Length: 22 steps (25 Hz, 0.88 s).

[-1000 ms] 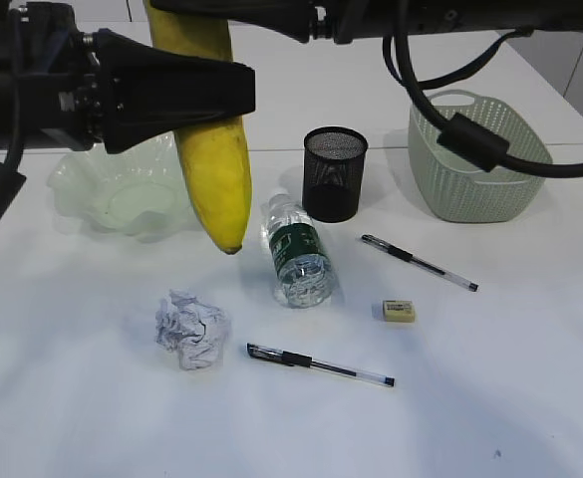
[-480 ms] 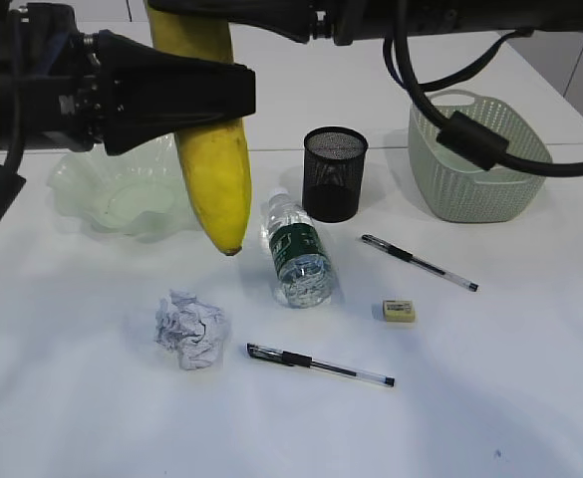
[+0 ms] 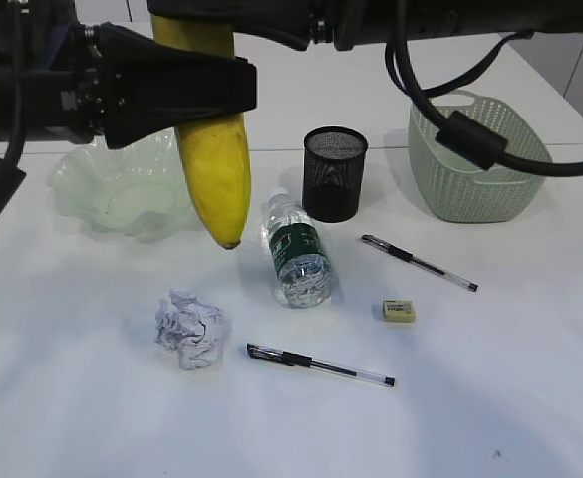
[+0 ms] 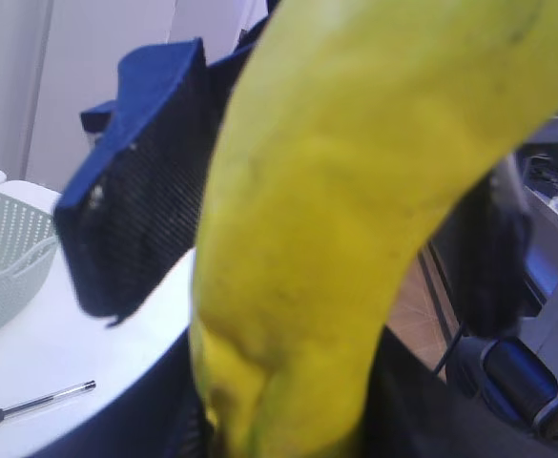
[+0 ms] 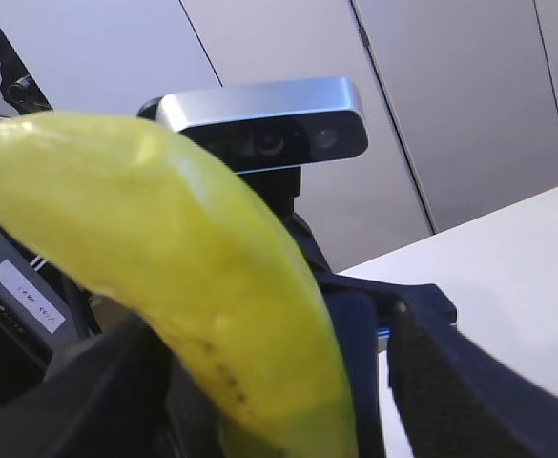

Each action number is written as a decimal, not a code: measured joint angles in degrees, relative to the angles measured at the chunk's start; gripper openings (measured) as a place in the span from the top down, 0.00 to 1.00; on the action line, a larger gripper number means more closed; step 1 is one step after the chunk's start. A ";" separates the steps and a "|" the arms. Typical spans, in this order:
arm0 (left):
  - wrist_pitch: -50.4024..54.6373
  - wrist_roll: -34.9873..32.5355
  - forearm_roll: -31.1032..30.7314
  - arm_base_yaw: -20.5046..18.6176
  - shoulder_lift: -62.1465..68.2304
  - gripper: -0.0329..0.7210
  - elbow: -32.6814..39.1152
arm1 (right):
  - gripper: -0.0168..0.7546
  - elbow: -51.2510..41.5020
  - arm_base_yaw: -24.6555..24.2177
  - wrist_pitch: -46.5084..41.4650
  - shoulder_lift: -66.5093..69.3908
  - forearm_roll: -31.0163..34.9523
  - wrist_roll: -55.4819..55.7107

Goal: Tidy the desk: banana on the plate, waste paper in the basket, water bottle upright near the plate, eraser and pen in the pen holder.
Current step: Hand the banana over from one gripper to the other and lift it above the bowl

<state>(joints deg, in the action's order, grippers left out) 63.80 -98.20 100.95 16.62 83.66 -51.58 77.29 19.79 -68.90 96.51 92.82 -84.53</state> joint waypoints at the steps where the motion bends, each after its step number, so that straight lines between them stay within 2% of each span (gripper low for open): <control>1: -0.01 0.00 0.00 0.00 0.00 0.62 0.03 | 0.29 0.00 0.00 0.13 0.00 -0.03 0.18; 22: -1.42 0.21 -0.12 -1.70 0.00 0.62 0.03 | 0.26 0.00 0.00 0.33 0.00 -0.03 1.74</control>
<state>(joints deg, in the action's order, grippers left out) 62.38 -97.99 100.82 14.92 83.66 -51.55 77.29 19.79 -68.58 96.51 92.78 -82.79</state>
